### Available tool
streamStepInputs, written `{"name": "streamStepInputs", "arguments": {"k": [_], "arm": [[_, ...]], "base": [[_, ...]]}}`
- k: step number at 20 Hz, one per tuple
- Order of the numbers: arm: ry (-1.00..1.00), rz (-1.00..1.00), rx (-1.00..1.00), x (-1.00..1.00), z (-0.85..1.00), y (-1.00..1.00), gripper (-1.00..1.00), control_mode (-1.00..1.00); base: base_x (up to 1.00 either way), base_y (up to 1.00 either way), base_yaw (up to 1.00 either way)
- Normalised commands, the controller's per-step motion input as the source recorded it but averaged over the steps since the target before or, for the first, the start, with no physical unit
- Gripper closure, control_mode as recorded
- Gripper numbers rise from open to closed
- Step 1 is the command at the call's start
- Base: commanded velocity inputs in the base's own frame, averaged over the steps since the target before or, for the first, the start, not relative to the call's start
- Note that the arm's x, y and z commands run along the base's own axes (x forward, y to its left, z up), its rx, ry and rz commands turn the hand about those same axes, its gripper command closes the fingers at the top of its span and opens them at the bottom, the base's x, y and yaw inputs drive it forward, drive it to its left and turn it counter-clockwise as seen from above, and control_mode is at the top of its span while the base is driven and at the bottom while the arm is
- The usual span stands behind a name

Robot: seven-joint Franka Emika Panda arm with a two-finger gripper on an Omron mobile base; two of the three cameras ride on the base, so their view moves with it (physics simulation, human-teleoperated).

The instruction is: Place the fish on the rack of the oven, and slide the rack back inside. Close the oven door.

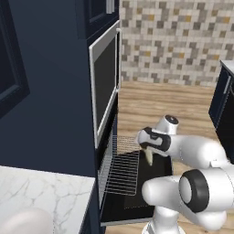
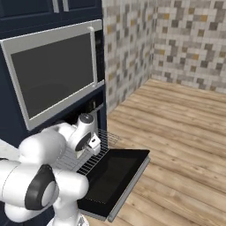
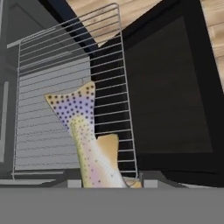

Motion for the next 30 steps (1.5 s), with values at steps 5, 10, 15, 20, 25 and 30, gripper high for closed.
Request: {"name": "streamStepInputs", "arguments": {"k": [5,10,15,20,25,30], "arm": [[0.00,0.00,0.00,0.17,-0.36,0.07,1.00,-1.00],[-0.01,0.00,0.00,0.19,-0.37,0.04,1.00,-1.00],[0.00,0.00,0.00,0.25,-0.35,0.01,1.00,-1.00],[-0.02,0.00,0.00,0.24,-0.34,0.00,1.00,-1.00],[-0.03,0.00,0.00,0.25,-0.35,0.00,1.00,-1.00],[-0.03,0.00,0.00,0.26,-0.34,0.02,1.00,-1.00]], "base": [[0.00,0.00,0.00],[0.00,0.00,0.00],[0.00,0.00,0.00],[0.00,0.00,0.00],[0.00,0.00,0.00],[0.00,0.00,0.00]]}}
